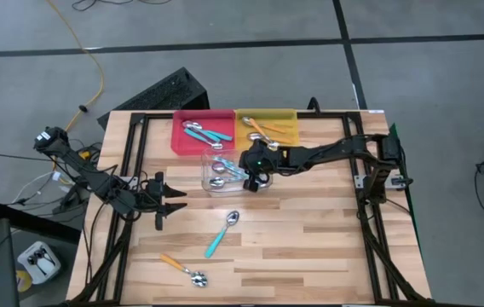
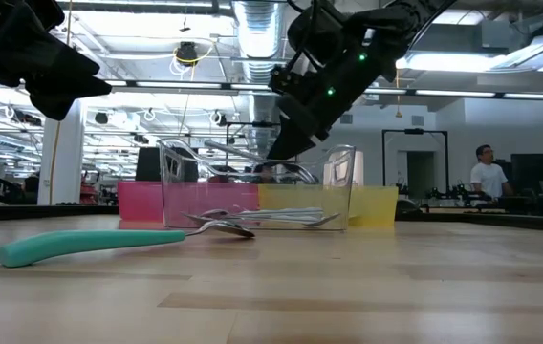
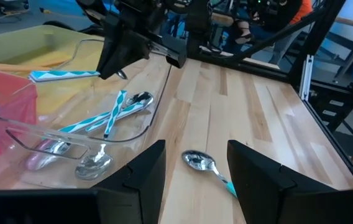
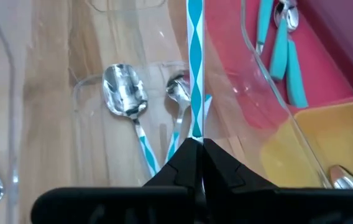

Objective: Sort silverware by color (type)
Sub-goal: Put the green patterned spoon into the transparent bin

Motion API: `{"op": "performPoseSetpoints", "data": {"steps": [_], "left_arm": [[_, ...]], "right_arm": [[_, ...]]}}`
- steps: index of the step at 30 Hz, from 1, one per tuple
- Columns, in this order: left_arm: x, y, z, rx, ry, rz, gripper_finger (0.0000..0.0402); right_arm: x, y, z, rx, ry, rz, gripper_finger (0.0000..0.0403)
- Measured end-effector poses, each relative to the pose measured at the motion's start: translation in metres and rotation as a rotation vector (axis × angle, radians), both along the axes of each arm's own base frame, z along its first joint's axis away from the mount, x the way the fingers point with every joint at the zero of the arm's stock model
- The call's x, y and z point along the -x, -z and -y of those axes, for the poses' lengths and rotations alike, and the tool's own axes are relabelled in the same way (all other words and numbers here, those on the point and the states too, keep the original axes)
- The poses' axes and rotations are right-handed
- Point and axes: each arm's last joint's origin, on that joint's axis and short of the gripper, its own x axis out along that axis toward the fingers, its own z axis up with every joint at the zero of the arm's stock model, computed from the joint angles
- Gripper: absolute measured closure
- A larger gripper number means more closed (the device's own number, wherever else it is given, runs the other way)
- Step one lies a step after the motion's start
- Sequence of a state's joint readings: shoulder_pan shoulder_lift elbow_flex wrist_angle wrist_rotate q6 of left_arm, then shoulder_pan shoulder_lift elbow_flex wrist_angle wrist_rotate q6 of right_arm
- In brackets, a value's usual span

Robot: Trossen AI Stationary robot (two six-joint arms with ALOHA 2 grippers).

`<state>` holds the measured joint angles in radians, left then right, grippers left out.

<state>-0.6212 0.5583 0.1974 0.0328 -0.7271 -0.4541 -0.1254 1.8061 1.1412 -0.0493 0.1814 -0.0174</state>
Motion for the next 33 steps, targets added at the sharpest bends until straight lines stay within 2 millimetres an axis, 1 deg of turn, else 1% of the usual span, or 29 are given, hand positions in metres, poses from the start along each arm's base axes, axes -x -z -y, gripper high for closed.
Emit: {"op": "performPoseSetpoints", "data": {"steps": [6, 8, 10, 14, 20, 23, 27, 33], "left_arm": [[0.000, 0.000, 0.000, 0.001, 0.000, 0.000, 0.0246], [0.000, 0.000, 0.000, 0.002, 0.000, 0.000, 0.0246], [0.000, 0.000, 0.000, 0.002, 0.000, 0.000, 0.0246], [0.000, 0.000, 0.000, 0.004, 0.004, 0.000, 0.0246], [0.000, 0.000, 0.000, 0.003, 0.004, -0.002, 0.0246], [0.000, 0.000, 0.000, 0.003, 0.003, -0.003, 0.0246], [0.000, 0.001, 0.000, 0.002, 0.003, -0.007, 0.0246], [0.000, 0.001, 0.000, 0.005, 0.000, -0.013, 0.0246]], "right_arm": [[-0.002, 0.007, 0.000, -0.013, 0.011, -0.006, 0.0369], [-0.007, 0.013, 0.001, -0.012, 0.011, 0.004, 0.0369], [-0.004, 0.020, 0.000, -0.018, 0.012, -0.042, 0.0368], [-0.006, 0.014, 0.001, -0.014, 0.014, -0.014, 0.0368], [-0.005, 0.017, 0.001, -0.015, 0.015, -0.025, 0.0368], [-0.008, 0.027, 0.001, -0.022, 0.018, -0.035, 0.0368], [-0.012, 0.035, 0.002, -0.023, 0.022, -0.042, 0.0367], [-0.009, 0.041, 0.002, -0.018, 0.016, -0.083, 0.0353]]}}
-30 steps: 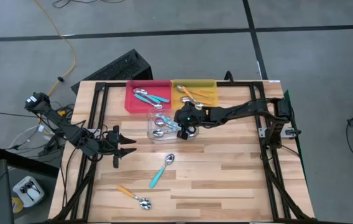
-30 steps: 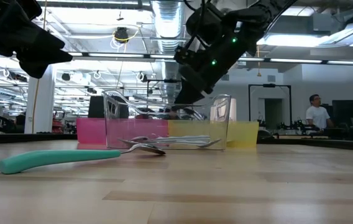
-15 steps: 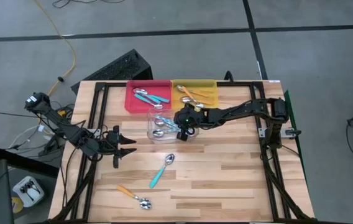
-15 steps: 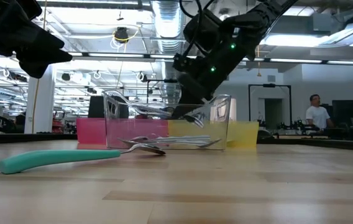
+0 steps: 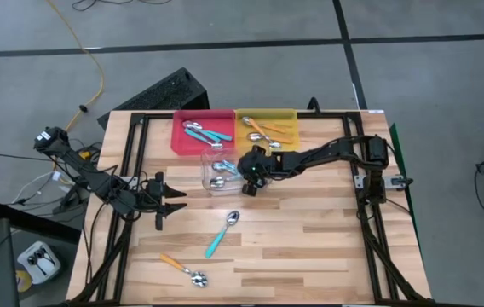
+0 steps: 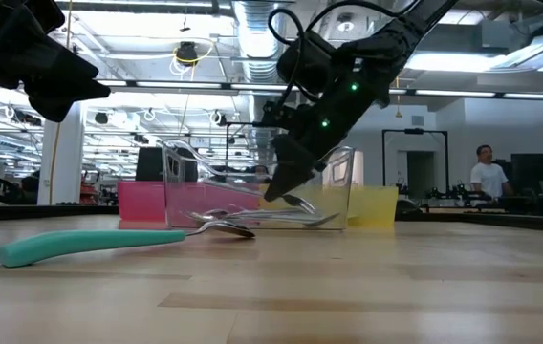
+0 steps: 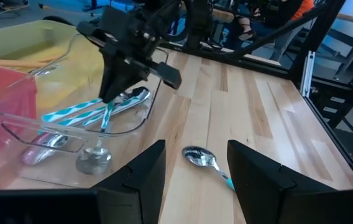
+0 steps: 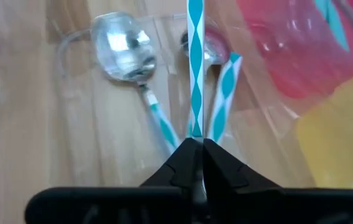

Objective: Sort silverware by color (type)
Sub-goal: Put the green patterned spoon into the transparent bin, then put the light green spoon into the red bin

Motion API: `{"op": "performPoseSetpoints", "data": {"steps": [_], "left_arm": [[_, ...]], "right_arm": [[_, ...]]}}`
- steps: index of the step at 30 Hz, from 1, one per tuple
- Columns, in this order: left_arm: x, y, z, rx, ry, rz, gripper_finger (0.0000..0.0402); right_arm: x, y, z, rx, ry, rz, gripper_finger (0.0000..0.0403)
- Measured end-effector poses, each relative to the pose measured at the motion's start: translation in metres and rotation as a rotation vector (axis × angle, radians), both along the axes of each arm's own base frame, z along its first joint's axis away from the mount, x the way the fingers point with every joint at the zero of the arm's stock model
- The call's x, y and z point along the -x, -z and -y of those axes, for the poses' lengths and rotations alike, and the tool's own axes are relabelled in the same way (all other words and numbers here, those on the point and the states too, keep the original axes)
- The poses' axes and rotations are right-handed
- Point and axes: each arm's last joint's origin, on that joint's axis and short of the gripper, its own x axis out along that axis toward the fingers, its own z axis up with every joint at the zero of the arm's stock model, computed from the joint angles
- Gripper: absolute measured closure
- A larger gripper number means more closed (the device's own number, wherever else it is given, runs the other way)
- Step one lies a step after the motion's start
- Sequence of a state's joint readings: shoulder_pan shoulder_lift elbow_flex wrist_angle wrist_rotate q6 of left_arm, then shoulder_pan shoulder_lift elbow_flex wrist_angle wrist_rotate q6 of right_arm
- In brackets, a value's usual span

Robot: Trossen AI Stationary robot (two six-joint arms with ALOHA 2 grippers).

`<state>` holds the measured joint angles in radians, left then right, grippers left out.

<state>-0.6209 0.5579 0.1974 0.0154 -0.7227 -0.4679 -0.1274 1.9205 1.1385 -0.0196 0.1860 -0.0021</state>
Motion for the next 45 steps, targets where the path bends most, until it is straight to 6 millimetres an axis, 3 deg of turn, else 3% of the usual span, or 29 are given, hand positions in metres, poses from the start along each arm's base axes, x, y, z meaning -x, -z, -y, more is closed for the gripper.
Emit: {"op": "performPoseSetpoints", "data": {"steps": [18, 31, 39, 45], "left_arm": [[0.000, 0.000, 0.000, 0.000, 0.000, 0.000, 0.0246], [0.000, 0.000, 0.000, 0.000, 0.000, 0.000, 0.0246], [0.000, 0.000, 0.000, 0.003, -0.001, -0.001, 0.0246], [0.000, 0.000, 0.000, 0.006, -0.002, -0.002, 0.0246]], "right_arm": [[0.000, -0.001, 0.002, 0.000, 0.004, 0.001, 0.0342], [0.000, -0.002, 0.002, 0.014, -0.011, -0.002, 0.0266], [0.000, -0.036, -0.003, 0.086, -0.087, 0.037, 0.0251], [-0.005, -0.074, -0.023, 0.123, -0.231, 0.130, 0.0251]]}}
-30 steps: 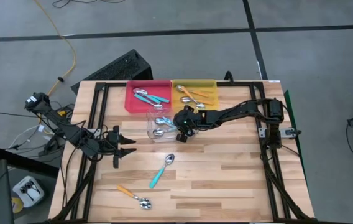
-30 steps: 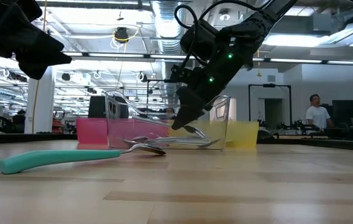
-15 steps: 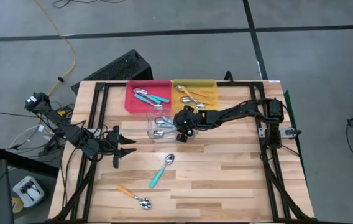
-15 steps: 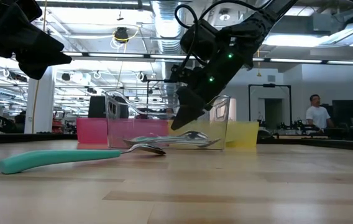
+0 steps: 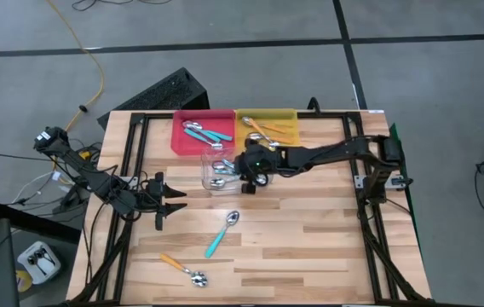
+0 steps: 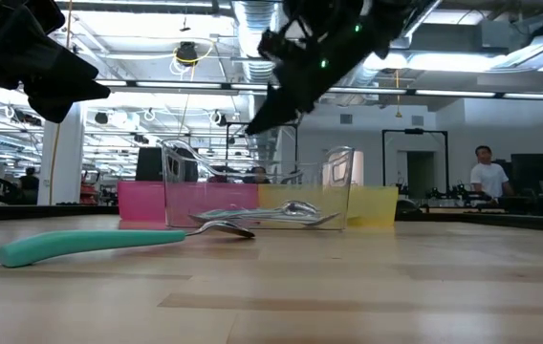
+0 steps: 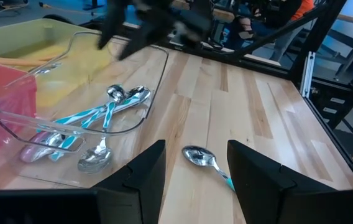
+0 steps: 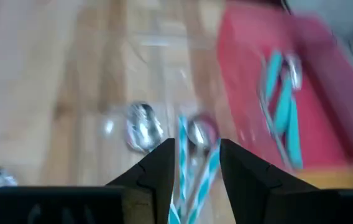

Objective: Sort silverware by color (type)
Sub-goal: Put the light green spoon into the red bin

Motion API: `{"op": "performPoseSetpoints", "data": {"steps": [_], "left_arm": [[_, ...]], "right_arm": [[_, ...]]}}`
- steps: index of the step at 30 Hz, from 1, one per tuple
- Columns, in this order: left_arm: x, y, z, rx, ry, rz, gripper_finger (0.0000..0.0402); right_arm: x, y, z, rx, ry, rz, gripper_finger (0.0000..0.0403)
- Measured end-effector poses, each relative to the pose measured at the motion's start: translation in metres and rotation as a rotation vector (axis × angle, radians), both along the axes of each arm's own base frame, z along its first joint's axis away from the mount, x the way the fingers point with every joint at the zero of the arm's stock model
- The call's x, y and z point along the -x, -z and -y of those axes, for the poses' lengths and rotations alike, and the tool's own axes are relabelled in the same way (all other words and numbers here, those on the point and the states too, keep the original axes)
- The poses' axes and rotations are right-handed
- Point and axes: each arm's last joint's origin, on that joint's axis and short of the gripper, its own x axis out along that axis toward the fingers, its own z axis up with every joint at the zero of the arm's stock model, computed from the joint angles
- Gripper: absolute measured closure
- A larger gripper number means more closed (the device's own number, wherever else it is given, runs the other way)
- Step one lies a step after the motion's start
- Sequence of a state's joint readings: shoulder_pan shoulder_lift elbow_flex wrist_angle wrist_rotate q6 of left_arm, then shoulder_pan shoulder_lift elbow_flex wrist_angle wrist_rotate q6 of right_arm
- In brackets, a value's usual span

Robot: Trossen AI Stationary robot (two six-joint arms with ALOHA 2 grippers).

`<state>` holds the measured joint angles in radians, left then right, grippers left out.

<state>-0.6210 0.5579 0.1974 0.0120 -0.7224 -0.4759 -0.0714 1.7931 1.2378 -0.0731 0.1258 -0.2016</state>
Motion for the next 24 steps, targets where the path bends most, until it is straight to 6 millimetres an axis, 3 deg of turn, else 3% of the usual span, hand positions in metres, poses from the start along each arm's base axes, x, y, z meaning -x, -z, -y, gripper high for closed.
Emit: {"op": "performPoseSetpoints", "data": {"steps": [5, 14, 20, 24], "left_arm": [[0.000, 0.000, 0.000, 0.006, -0.002, 0.001, 0.0246], [0.000, 0.000, 0.000, 0.007, -0.002, 0.001, 0.0246], [0.000, 0.000, 0.000, 0.007, -0.002, 0.001, 0.0246], [0.000, 0.000, 0.000, 0.007, -0.002, 0.001, 0.0246]], "right_arm": [[-0.008, -0.017, -0.032, -0.030, -0.234, 0.056, 0.0251], [-0.010, -0.028, -0.091, 0.013, -0.417, 0.159, 0.0251], [-0.016, -0.020, -0.117, -0.016, -0.517, 0.218, 0.0251], [-0.023, -0.002, -0.126, -0.025, -0.546, 0.207, 0.0251]]}}
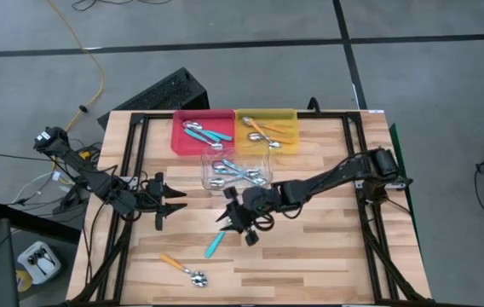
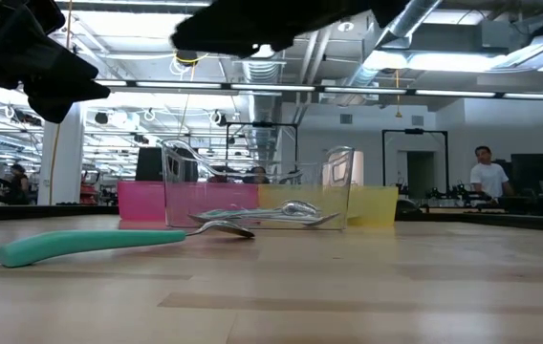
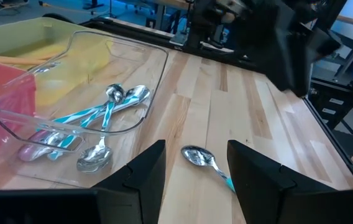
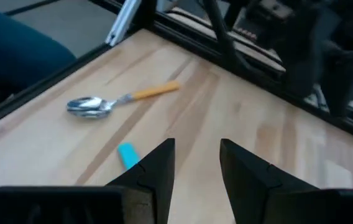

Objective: Sort silverware by color (type)
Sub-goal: Put the light green spoon into the red bin

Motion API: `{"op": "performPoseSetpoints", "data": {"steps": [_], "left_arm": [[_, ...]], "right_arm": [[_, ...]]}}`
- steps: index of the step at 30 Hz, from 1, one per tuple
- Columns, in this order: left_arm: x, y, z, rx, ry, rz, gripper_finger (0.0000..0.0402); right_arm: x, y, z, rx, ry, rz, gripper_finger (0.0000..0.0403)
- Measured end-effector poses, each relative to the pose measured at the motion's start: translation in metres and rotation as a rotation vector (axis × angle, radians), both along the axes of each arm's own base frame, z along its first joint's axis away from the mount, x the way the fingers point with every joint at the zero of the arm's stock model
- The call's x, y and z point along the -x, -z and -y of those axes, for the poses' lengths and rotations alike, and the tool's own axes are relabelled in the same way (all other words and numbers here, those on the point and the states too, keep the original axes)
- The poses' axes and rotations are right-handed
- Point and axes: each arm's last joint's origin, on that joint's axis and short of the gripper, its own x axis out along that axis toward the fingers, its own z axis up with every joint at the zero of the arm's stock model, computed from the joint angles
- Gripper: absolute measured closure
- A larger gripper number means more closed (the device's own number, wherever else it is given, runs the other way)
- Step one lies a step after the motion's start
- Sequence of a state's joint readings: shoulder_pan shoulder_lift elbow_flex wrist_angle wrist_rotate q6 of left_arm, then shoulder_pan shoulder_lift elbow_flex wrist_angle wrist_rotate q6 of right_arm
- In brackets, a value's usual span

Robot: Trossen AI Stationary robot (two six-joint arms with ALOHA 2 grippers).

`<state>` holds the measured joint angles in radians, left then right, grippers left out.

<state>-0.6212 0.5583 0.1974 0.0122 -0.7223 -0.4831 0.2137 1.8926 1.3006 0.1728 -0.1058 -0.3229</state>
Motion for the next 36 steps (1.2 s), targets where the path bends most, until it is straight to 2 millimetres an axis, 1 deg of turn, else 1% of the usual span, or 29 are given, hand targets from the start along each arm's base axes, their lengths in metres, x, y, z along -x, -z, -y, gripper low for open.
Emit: {"op": "performPoseSetpoints", "data": {"steps": [4, 10, 12, 15, 17, 19, 21, 25, 31, 36], "left_arm": [[0.000, 0.000, 0.000, 0.000, 0.000, 0.000, 0.0246], [0.000, 0.000, 0.000, 0.000, 0.000, 0.001, 0.0246], [0.000, 0.000, 0.000, 0.002, -0.001, 0.001, 0.0246], [0.000, 0.000, 0.000, 0.009, -0.003, 0.001, 0.0246], [0.000, 0.000, 0.000, 0.011, -0.003, 0.002, 0.0246], [0.000, 0.000, 0.000, 0.013, -0.004, 0.001, 0.0246], [0.000, 0.000, 0.000, 0.015, -0.004, 0.002, 0.0246], [0.000, 0.000, 0.000, 0.017, -0.005, 0.000, 0.0246], [0.000, 0.000, 0.000, 0.015, -0.005, -0.002, 0.0246], [0.000, 0.000, 0.000, 0.018, -0.006, -0.003, 0.0246]], "right_arm": [[-0.004, 0.017, -0.005, 0.008, -0.011, -0.041, 0.0251], [-0.007, 0.026, -0.004, 0.010, -0.010, -0.058, 0.0251], [-0.006, 0.032, -0.004, 0.018, -0.010, -0.090, 0.0252], [-0.011, 0.042, -0.004, 0.018, -0.007, -0.092, 0.0256], [-0.010, 0.050, -0.003, 0.025, -0.003, -0.139, 0.0260], [-0.014, 0.060, -0.003, 0.027, -0.001, -0.142, 0.0263], [-0.012, 0.067, -0.002, 0.039, 0.002, -0.179, 0.0265], [-0.016, 0.068, 0.001, 0.033, 0.011, -0.159, 0.0266], [-0.016, 0.086, 0.007, 0.053, 0.037, -0.226, 0.0266], [-0.015, 0.090, 0.013, 0.067, 0.066, -0.276, 0.0256]]}}
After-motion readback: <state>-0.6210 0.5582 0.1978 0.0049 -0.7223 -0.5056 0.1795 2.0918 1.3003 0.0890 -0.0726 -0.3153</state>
